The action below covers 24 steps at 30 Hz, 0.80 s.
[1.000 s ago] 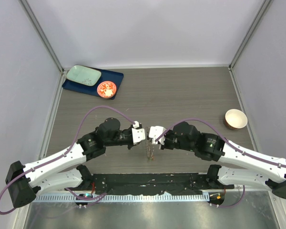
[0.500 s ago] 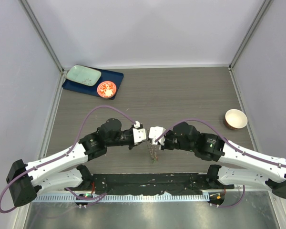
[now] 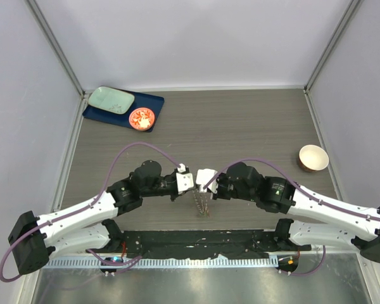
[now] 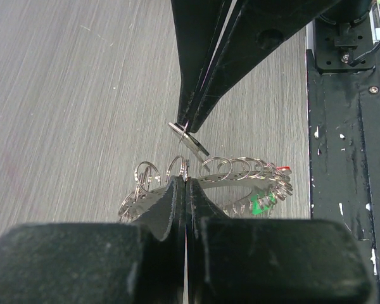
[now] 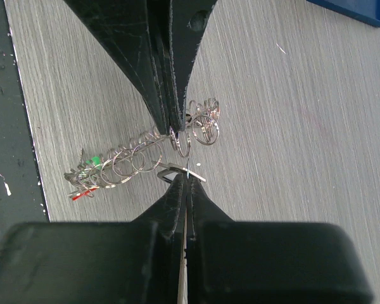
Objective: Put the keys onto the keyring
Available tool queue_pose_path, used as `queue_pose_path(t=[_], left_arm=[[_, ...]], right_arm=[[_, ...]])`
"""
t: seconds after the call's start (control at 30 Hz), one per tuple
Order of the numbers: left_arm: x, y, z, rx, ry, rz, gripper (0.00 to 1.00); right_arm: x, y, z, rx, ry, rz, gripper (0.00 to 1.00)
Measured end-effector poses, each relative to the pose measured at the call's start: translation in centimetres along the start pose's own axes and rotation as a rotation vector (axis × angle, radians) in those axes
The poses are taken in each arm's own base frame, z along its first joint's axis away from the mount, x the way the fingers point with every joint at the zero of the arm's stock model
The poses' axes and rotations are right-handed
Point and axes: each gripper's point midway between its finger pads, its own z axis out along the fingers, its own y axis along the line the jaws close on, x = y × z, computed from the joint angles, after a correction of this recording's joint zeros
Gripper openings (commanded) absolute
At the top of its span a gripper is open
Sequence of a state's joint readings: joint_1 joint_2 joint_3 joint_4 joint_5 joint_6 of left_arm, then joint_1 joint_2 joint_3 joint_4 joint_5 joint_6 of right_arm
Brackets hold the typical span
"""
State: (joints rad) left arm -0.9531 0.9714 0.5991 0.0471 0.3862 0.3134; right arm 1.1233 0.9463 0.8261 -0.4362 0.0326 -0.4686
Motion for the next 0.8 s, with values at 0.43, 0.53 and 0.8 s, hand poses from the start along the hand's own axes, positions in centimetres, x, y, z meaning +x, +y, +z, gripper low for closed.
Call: queue_pose_path(t=[0.43, 0.53, 0.8], left_arm=[[0.5, -0.1, 0.2, -0.008, -0.018, -0.010, 0.00], [0.7, -0.1, 0.3, -0.011, -0.022, -0.012, 0.00], [1.6, -0.5, 0.1, -0.025, -0.048, -0.024, 0.00]], right_arm=[[0.2, 0.1, 0.3, -0.007, 0.010, -0.001, 0.01], [0.4, 0.3, 0.4, -0.010, 0.018, -0.001, 0.01], [1.3, 0.7, 0.8, -0.018, 0.033, -0.001, 0.01]])
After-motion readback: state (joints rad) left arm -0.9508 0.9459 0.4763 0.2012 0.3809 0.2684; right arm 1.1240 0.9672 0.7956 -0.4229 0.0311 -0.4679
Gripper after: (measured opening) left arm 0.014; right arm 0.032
